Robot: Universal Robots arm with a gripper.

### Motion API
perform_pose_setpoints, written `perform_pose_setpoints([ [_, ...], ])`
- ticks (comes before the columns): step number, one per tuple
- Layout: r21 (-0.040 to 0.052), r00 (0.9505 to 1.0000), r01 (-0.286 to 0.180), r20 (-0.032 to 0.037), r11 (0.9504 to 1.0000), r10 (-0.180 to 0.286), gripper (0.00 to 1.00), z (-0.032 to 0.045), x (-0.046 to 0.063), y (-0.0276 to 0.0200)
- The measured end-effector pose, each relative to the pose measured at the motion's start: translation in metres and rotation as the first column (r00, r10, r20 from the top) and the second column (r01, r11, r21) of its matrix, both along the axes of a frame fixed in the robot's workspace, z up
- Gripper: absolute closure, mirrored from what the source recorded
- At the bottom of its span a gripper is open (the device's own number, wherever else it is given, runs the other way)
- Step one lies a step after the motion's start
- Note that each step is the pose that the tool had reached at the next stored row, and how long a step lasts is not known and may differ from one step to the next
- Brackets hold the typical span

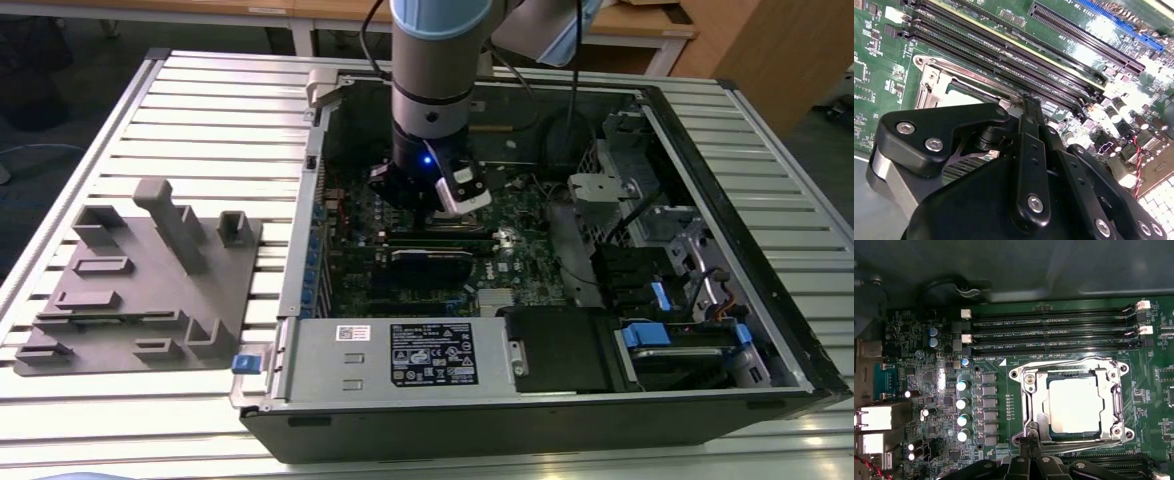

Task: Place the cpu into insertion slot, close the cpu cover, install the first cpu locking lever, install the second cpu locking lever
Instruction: 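Install the second cpu locking lever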

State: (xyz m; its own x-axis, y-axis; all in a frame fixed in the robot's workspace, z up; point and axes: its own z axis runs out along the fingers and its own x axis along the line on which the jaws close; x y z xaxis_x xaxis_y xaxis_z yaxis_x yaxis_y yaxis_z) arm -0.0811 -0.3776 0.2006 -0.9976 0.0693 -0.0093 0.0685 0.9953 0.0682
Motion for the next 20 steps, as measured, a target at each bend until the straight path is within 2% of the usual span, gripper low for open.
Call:
perform_pose_setpoints([
  [7,0.0069,1.0,0.0,-0.0001,1.0,0.0,0.89,-0.0017,-0.001,-0.0001],
  [20,0.0075,1.0,0.0,-0.0003,1.0,0.0,0.89,-0.0054,-0.0078,-0.0007],
])
